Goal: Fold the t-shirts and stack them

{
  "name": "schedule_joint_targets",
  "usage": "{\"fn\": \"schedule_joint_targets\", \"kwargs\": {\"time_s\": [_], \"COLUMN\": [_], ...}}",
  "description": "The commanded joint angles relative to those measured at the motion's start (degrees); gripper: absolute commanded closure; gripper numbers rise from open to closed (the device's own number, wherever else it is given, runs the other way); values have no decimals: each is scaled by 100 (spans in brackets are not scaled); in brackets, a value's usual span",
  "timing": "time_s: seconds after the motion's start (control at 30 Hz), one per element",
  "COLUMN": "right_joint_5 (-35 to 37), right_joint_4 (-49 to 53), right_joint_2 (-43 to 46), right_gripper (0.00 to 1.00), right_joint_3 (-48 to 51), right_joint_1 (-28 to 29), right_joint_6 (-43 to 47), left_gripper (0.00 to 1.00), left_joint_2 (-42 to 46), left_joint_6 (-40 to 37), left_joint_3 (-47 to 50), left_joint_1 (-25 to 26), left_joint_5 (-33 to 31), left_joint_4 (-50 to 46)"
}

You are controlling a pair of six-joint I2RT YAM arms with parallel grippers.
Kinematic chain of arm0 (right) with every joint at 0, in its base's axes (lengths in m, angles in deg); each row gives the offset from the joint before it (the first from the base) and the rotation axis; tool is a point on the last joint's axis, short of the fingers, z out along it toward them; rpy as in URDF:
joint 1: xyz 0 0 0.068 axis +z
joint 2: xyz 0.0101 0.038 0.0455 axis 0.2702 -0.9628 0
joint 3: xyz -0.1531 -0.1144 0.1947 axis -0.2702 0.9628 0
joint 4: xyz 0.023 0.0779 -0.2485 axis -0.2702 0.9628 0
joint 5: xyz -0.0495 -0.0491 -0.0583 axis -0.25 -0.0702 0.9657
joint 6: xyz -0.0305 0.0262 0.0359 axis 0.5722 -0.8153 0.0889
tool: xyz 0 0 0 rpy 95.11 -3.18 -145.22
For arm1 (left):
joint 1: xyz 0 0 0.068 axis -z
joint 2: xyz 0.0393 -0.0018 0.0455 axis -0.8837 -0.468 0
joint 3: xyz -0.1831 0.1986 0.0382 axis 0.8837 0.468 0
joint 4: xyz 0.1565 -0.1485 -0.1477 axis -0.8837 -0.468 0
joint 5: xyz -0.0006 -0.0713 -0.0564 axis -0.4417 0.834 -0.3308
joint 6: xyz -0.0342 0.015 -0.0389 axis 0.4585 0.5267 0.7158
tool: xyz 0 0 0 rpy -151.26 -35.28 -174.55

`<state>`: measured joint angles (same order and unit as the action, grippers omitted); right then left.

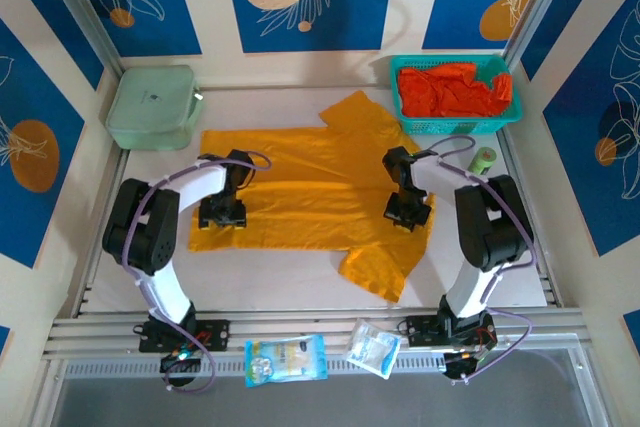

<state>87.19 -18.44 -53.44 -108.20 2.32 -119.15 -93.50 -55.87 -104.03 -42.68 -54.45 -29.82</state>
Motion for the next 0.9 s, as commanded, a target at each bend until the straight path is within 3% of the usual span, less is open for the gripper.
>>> {"fn": "schedule_joint_targets", "kwargs": {"time_s": [0.0,0.5,0.87], "right_joint_5": [116,191,204], "right_joint_4": [-2,-36,-14], "right_joint_2": [-279,-1418,-1646], "right_gripper": [100,100,100], "right_joint_3": [-320,-1567,-2097], "right_joint_1": [24,-422,-544], "right_joint_6": [-97,341,420], "left_gripper": [32,32,32], "left_joint_2": [-161,-698,-711], "left_joint_6": [89,-291,-606], "left_joint_3": [-168,-505,-1005], "left_joint_1": [-4,-229,-334], "left_joint_5": [-244,-442,-799], "left_joint_4": [269,348,470]}}
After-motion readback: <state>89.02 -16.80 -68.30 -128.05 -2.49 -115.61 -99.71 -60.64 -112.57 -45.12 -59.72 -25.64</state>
